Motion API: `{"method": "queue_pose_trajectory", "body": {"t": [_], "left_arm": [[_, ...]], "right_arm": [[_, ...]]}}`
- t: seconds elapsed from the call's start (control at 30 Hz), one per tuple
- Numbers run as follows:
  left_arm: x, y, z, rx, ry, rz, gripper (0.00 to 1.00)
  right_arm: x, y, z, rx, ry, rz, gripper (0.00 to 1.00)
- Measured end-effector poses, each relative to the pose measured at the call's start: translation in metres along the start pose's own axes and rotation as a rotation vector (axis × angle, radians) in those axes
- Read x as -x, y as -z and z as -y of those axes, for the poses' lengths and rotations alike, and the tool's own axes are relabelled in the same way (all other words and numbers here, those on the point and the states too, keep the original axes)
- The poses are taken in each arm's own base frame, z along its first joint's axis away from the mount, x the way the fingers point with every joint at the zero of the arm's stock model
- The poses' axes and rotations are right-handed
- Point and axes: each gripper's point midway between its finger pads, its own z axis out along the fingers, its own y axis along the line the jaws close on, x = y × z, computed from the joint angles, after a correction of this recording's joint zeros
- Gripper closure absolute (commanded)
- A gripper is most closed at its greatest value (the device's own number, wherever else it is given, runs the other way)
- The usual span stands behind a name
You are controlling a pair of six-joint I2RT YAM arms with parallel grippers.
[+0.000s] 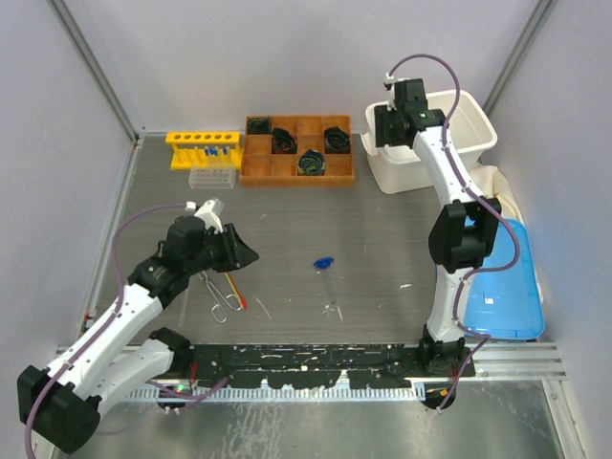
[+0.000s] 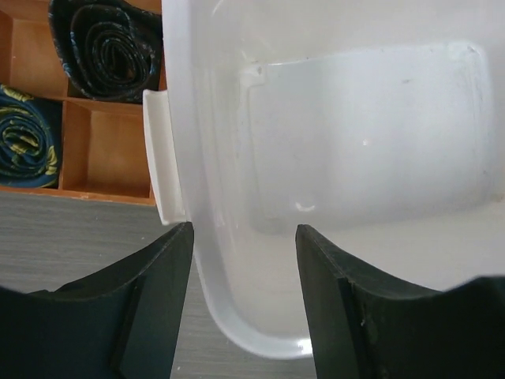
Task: Organize the chemistry lab equipment
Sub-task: Pick up the storage box at the center of the board.
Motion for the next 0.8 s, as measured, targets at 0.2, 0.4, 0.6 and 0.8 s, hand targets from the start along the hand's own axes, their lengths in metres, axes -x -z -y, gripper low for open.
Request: {"method": "queue_pose_trajectory", "body": {"t": [0.2, 0.4, 0.6, 0.8], "left_arm": [[-0.003, 0.000, -0.003, 0.007, 0.002, -0.005, 0.63], [-0.009, -0.002, -0.008, 0.017, 0.009, -0.019, 0.63], [-0.012, -0.003, -0.010, 0.023, 0.012, -0.027, 0.64], [-0.014, -0.004, -0.012, 0.026, 0.014, -0.031, 0.64]], "right_arm": [[-0.001, -0.034, -0.009, 0.048, 0.061, -0.034, 0.45], [-0.017, -0.051, -0.016, 0.085, 0.069, -0.085, 0.95], [-0.014, -0.053, -0.016, 0.065, 0.055, -0.077, 0.99], [-0.026, -0.036, -0.025, 0.040, 0.027, -0.079, 0.99]]}}
